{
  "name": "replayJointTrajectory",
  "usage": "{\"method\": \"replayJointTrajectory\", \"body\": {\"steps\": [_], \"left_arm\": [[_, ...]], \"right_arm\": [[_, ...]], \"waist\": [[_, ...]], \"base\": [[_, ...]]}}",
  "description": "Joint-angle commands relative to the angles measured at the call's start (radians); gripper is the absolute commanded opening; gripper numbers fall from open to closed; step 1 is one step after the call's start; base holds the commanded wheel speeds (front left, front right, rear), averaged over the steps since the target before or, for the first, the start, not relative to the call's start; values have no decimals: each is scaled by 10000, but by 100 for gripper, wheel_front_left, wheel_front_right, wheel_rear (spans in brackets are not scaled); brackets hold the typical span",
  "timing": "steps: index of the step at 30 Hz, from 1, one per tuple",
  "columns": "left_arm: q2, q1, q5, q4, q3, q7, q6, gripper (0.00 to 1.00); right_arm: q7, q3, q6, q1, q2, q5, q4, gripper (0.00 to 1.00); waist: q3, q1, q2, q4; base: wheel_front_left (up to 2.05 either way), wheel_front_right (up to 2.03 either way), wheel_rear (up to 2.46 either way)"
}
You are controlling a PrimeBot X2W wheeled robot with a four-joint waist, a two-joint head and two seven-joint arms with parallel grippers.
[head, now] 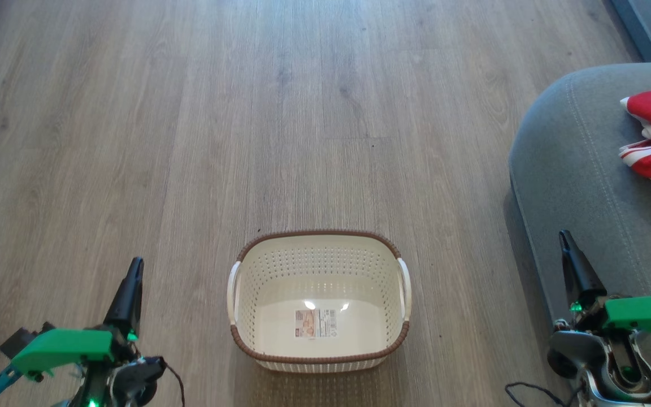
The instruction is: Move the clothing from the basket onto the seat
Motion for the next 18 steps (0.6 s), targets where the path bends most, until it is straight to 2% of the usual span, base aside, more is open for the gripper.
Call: {"method": "replayJointTrajectory", "body": {"steps": [1, 18], "left_arm": [[89, -487, -64, -337, 352, 76, -94, 0], [89, -487, -64, -338, 351, 75, -94, 0]], "right_arm": [[47, 175, 0, -198, -31, 56, -395, 0], [46, 176, 0, -198, -31, 56, -395, 0]], "waist": [[0, 0, 0, 0], [0, 0, 0, 0]], "base": [[0, 0, 0], [0, 0, 0]]}}
